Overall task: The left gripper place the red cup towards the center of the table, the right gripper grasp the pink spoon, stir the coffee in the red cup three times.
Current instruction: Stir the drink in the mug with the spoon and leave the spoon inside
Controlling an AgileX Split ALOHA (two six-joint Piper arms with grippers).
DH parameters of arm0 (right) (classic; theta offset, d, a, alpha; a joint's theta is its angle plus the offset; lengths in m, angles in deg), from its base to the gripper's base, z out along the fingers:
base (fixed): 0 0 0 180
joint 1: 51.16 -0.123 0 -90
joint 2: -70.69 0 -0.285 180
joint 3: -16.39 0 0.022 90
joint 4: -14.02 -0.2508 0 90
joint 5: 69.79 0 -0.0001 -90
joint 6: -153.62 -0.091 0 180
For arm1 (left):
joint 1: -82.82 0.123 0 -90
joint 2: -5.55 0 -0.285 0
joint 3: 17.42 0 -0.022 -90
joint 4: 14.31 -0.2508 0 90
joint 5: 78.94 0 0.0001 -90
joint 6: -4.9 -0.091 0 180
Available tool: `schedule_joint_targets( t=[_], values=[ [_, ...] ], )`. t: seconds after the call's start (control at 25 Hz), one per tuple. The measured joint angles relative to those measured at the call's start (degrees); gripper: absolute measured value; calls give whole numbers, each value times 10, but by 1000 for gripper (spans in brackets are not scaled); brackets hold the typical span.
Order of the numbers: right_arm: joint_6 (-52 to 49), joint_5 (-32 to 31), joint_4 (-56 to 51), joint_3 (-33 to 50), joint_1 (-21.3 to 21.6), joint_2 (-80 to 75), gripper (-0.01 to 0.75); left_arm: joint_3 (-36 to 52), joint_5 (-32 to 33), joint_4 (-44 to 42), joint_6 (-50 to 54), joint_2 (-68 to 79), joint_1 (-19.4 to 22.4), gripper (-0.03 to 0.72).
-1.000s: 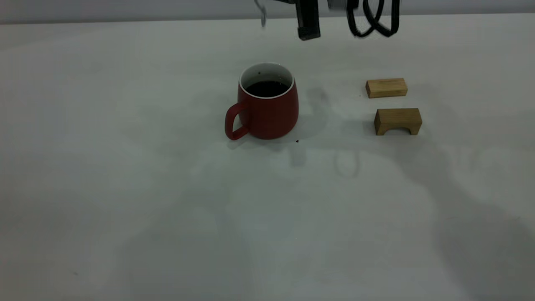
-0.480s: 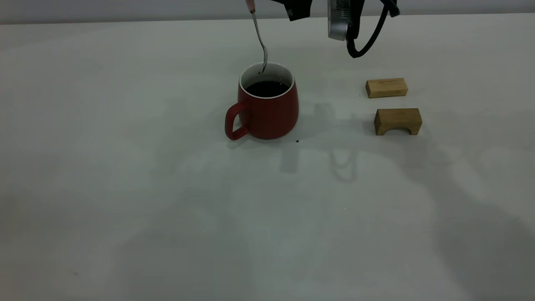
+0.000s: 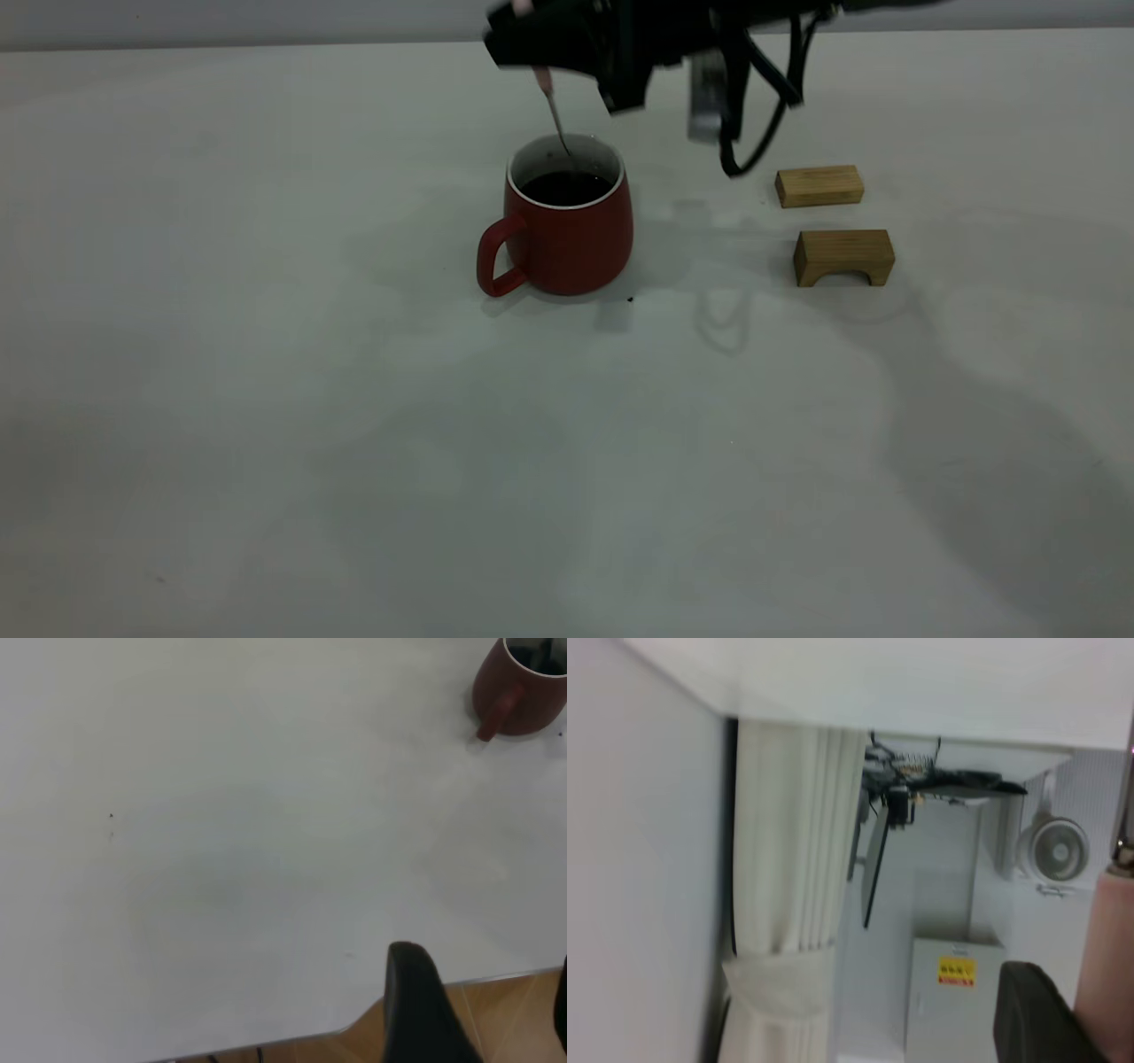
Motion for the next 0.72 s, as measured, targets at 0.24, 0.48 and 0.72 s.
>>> schedule_joint_targets(
  t=[0.24, 0.48, 0.72],
  values=[
    [0, 7, 14, 0, 17, -15, 124, 0, 0, 0, 0, 0, 0, 446],
    [0, -34, -1, -32, -3, -45, 124, 0, 0, 0, 0, 0, 0, 446],
    [13, -46, -2, -89, 0, -81, 124, 0, 0, 0, 0, 0, 0, 446]
  ],
)
